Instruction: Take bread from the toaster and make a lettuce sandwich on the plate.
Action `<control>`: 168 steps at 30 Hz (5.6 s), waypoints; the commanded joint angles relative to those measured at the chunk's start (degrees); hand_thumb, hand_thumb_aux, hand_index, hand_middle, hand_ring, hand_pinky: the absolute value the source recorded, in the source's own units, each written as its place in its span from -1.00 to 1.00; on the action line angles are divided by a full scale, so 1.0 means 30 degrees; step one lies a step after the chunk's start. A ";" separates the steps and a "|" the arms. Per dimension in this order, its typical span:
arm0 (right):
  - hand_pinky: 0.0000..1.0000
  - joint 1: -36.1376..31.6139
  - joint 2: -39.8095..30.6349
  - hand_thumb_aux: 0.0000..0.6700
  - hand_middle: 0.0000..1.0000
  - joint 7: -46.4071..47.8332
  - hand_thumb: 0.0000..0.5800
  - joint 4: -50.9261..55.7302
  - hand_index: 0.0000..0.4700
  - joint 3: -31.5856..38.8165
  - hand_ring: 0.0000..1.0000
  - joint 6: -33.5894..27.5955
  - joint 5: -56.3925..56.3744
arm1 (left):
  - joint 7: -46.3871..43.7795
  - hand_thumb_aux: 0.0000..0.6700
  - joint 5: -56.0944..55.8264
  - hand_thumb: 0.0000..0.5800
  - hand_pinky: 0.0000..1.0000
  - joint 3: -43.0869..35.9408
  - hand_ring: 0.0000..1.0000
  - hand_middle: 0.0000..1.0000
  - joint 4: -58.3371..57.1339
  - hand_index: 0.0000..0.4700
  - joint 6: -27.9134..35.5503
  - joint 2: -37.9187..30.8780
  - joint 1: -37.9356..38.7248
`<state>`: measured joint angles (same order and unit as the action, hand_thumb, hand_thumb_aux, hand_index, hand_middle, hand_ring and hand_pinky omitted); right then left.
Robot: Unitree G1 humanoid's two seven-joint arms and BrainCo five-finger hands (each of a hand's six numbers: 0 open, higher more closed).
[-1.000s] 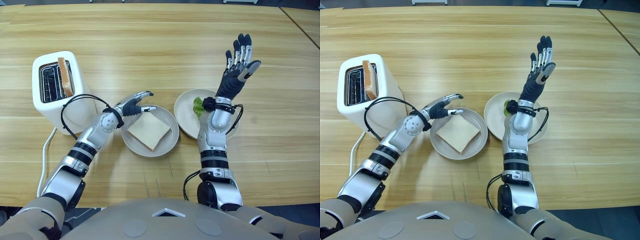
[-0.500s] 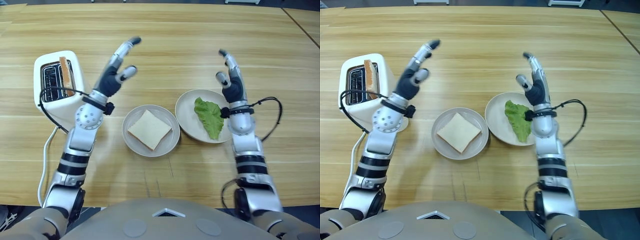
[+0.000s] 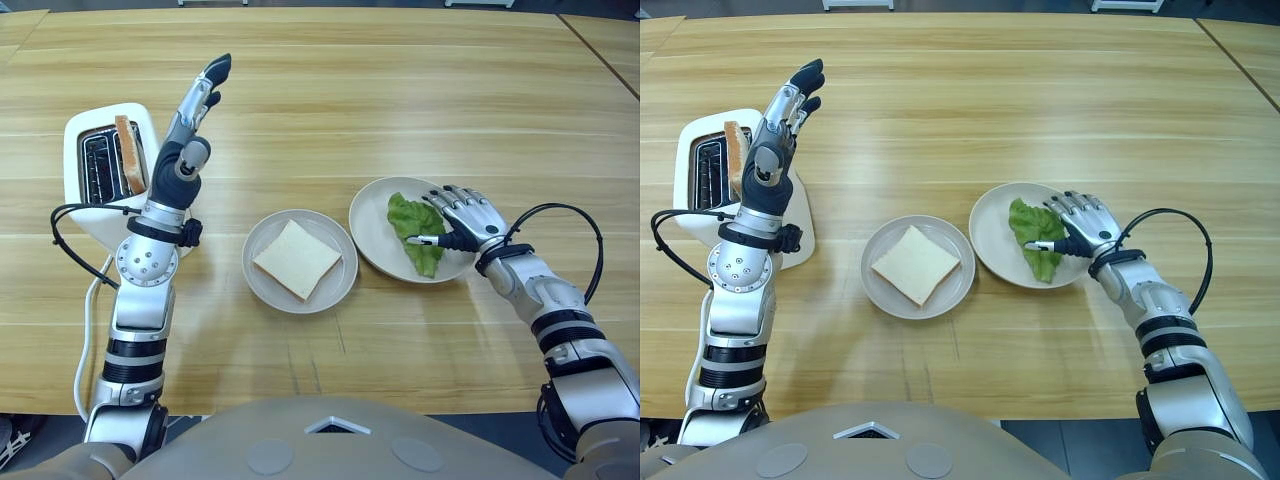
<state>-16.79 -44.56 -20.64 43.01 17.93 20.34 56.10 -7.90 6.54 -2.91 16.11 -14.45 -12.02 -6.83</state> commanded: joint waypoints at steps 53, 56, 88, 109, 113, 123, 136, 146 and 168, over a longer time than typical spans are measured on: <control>-1.00 -0.0390 -0.1536 1.00 -1.00 -0.4576 1.00 -0.2003 1.00 0.1272 -1.00 0.3239 -0.1458 | 0.0132 -1.00 0.0965 -1.00 -1.00 -0.0396 -1.00 -1.00 -0.1987 -1.00 -0.0666 0.0129 0.0380; -1.00 -0.0248 -0.1456 1.00 -1.00 -0.4423 1.00 -0.3546 1.00 0.1109 -1.00 0.3115 -0.1286 | 0.0207 -1.00 0.1014 -1.00 -1.00 -0.0466 -1.00 -1.00 -0.2001 -1.00 -0.0663 0.0236 0.0353; -1.00 -0.1670 0.5998 1.00 -1.00 -0.1416 1.00 -0.6661 1.00 0.6090 -1.00 0.3952 0.0853 | 0.0220 -1.00 0.0984 -1.00 -1.00 -0.0341 -1.00 -1.00 -0.2076 -1.00 -0.0731 0.0379 0.0371; -1.00 -0.0308 0.1918 -1.00 -1.00 0.5065 -1.00 -1.2011 -1.00 0.3045 -1.00 0.4640 -0.1808 | 0.0242 -1.00 0.0628 -1.00 -1.00 0.5454 -1.00 -1.00 0.6770 -1.00 0.4680 -0.1987 -0.0788; -1.00 0.0061 0.1766 -1.00 -1.00 0.4956 -1.00 -1.2532 -1.00 0.2190 -1.00 0.4390 -0.1756 | 0.0328 -1.00 0.4884 -1.00 -1.00 0.8894 -1.00 -1.00 0.5263 -1.00 0.5628 -0.5855 -0.0218; -1.00 0.0455 0.2075 -1.00 -1.00 0.4901 -1.00 -1.2758 -1.00 0.1836 -1.00 0.4332 -0.1455 | -0.0587 -1.00 1.1678 -1.00 -1.00 0.6262 -1.00 -1.00 0.1857 -1.00 0.7321 -0.7812 0.2756; -1.00 0.0622 0.2215 -1.00 -1.00 0.4726 -1.00 -1.2688 -1.00 0.1655 -1.00 0.4322 -0.1267 | -0.2390 -1.00 1.2641 -1.00 -1.00 0.3441 -1.00 -1.00 0.1352 -1.00 0.8115 -0.7916 0.4229; -1.00 0.0686 0.2501 -1.00 -1.00 0.4572 -1.00 -1.2458 -1.00 0.1754 -1.00 0.4360 -0.1172 | -0.0812 1.00 1.2315 1.00 -1.00 0.3327 -1.00 -1.00 0.1175 1.00 0.7738 -0.7416 0.3857; -1.00 0.0743 0.2873 -1.00 -1.00 0.4161 -1.00 -1.1860 -1.00 0.1967 -1.00 0.4522 -0.0864 | 0.1831 1.00 1.0081 1.00 -1.00 0.4753 -1.00 -1.00 0.1809 1.00 0.6370 -0.6877 0.2961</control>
<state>-14.40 -36.27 -8.02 6.89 23.59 33.72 53.26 -3.82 37.76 10.13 20.07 6.05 -33.18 3.37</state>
